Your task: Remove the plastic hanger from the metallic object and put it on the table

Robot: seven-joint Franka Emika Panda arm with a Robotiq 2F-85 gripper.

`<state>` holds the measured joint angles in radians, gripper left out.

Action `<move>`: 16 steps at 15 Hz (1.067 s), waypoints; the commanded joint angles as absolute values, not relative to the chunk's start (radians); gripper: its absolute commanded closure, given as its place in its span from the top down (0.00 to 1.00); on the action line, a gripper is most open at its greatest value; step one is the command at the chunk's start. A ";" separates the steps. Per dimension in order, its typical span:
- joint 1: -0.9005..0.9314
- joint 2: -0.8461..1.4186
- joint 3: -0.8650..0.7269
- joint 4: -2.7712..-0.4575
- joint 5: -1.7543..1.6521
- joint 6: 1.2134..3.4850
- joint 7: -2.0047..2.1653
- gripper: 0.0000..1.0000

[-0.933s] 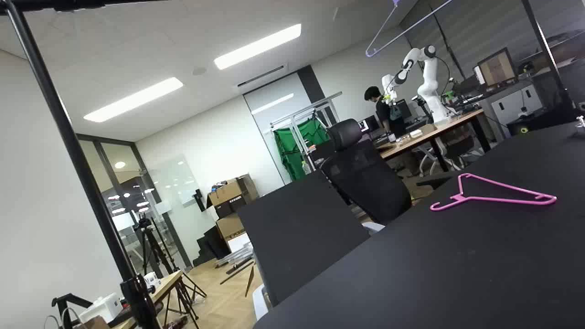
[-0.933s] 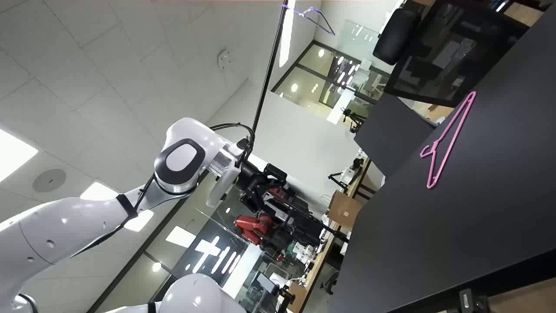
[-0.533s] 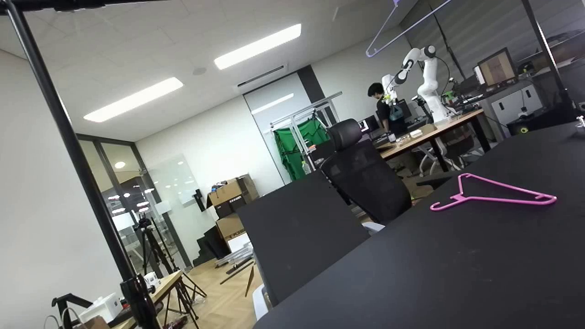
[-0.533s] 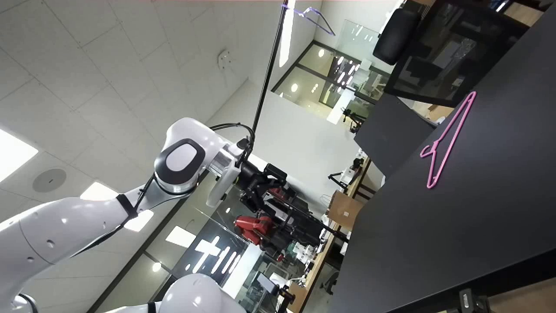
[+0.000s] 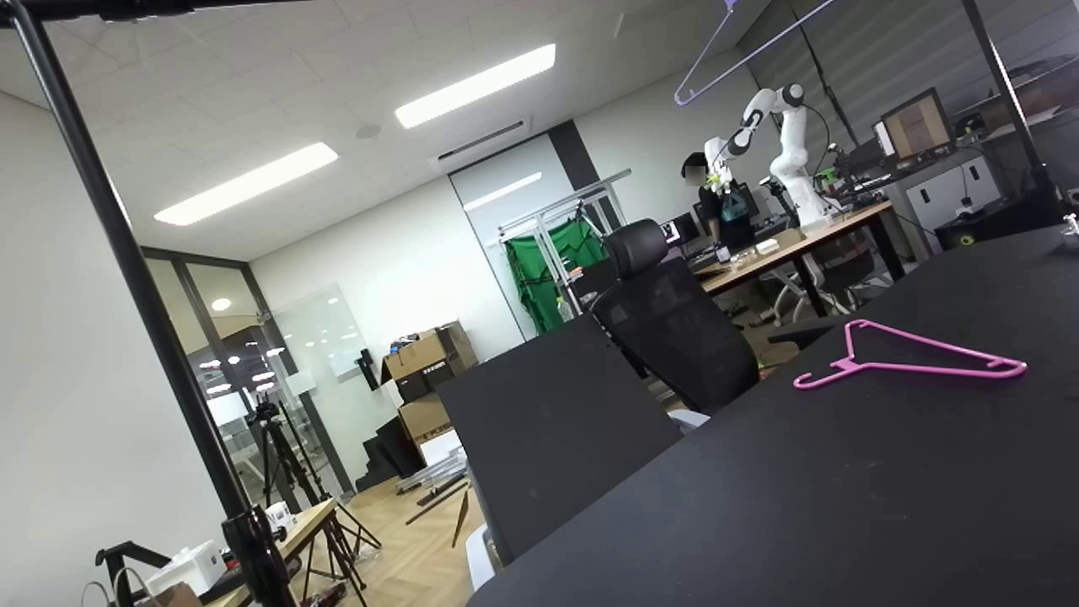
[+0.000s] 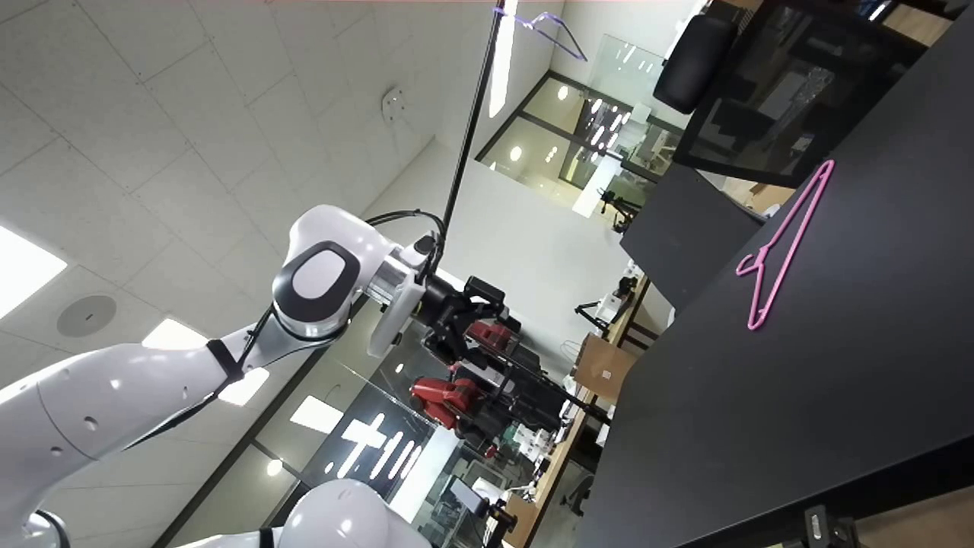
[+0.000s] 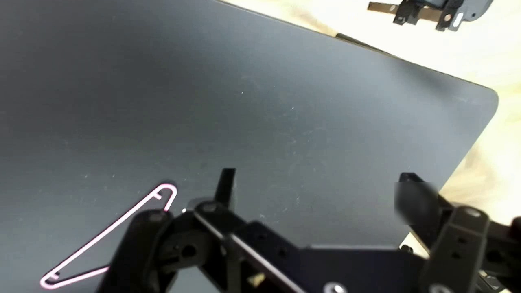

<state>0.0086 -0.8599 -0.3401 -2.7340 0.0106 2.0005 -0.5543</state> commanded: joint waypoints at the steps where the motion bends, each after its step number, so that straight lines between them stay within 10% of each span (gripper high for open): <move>1: 0.019 -0.720 -0.376 -2.634 -0.065 2.101 -0.694 1.00; 16: -0.150 0.018 -0.431 -1.870 0.200 2.513 -0.804 1.00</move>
<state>-0.0893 -0.1101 -0.4525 -2.0656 0.1270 2.5163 -0.8603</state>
